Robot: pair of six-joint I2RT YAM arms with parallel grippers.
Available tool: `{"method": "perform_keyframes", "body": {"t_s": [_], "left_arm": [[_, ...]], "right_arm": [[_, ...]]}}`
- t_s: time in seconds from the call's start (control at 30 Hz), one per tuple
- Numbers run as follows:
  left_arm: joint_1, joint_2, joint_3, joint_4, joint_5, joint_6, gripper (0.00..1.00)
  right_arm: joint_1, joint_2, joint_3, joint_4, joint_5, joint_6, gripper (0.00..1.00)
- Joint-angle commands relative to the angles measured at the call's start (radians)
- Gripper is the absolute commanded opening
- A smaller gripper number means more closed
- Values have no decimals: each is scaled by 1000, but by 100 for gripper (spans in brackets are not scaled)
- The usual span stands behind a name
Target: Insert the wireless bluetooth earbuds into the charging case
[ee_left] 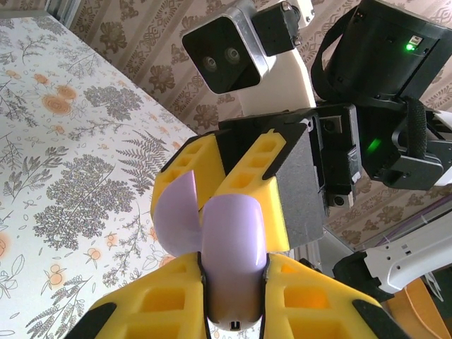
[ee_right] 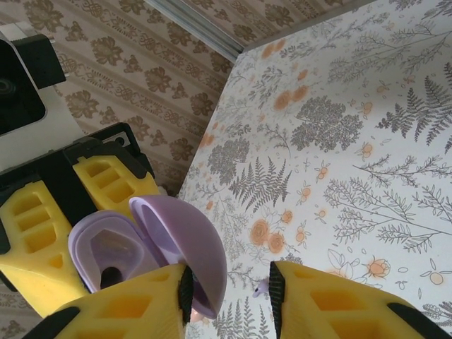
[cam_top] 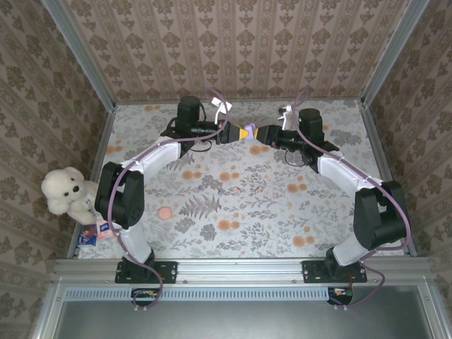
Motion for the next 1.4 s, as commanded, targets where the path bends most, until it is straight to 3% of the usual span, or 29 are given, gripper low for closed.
{"method": "perform_keyframes", "body": {"t_s": [0.0, 0.23, 0.33, 0.53, 0.77, 0.87, 1.03, 1.2, 1.37], "left_arm": [[-10, 4, 20, 10, 32, 14, 0], [-10, 2, 25, 9, 26, 13, 2], [-10, 1, 22, 11, 16, 15, 19], [-2, -15, 11, 24, -22, 12, 49], [60, -46, 18, 0, -39, 17, 66], [87, -46, 76, -143, -24, 104, 70], [102, 51, 309, -621, 52, 376, 74], [101, 143, 468, -946, 83, 586, 74], [93, 211, 565, -1157, 51, 729, 73]], "right_arm": [[4, 13, 41, -14, -4, -16, 35], [4, 10, 41, -24, -8, -21, 19], [4, 1, 45, -43, -7, -32, 13], [3, -22, 58, -104, 19, -66, 9], [7, -43, 105, -267, 93, -171, 1], [20, -49, 140, -376, 146, -264, 0], [41, -35, 211, -531, 231, -474, 0], [45, -5, 315, -679, 249, -671, 3], [68, 52, 443, -843, 272, -783, 3]]}}
